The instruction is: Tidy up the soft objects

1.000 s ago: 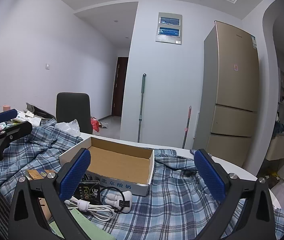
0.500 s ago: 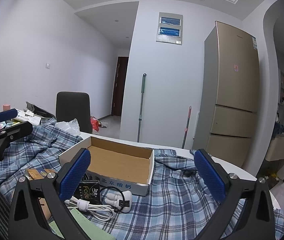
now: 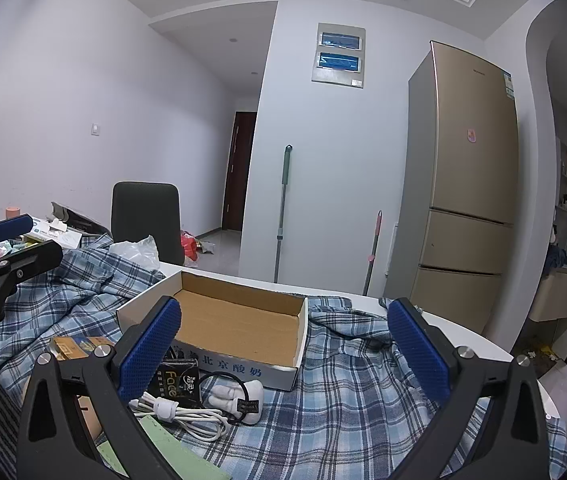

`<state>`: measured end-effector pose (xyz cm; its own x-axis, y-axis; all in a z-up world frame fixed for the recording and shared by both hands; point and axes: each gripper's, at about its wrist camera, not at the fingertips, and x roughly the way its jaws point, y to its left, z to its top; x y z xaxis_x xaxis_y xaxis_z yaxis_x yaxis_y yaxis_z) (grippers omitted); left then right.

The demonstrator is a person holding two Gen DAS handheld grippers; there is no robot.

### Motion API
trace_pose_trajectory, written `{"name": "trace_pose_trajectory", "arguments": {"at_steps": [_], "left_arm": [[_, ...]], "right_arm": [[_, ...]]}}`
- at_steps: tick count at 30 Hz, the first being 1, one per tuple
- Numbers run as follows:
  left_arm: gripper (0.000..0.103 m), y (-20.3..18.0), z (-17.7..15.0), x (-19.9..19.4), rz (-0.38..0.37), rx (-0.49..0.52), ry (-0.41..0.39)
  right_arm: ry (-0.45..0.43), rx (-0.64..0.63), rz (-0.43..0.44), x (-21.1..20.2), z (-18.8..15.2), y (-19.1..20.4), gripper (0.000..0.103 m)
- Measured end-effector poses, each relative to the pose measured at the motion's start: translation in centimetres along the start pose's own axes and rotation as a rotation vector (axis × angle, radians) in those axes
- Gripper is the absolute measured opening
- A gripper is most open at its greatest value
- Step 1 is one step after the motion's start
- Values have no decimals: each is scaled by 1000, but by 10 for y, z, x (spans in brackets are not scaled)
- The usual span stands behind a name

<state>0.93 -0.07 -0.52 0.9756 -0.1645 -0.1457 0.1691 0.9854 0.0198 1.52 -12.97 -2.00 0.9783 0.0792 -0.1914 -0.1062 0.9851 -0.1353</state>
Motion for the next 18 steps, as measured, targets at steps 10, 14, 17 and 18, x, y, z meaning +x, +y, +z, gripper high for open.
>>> {"name": "trace_pose_trajectory", "arguments": {"at_steps": [10, 14, 17, 18], "left_arm": [[103, 0, 0, 0, -2, -1, 9], [103, -3, 7, 1, 54, 1, 105], [103, -4, 16, -6, 49, 24, 174], [103, -4, 17, -8, 53, 41, 190]], "right_arm": [[2, -1, 0, 0, 0, 0, 103], [8, 2, 5, 1, 0, 0, 103], [51, 15, 26, 4, 5, -2, 103], [62, 27, 40, 3, 8, -4, 103]]}}
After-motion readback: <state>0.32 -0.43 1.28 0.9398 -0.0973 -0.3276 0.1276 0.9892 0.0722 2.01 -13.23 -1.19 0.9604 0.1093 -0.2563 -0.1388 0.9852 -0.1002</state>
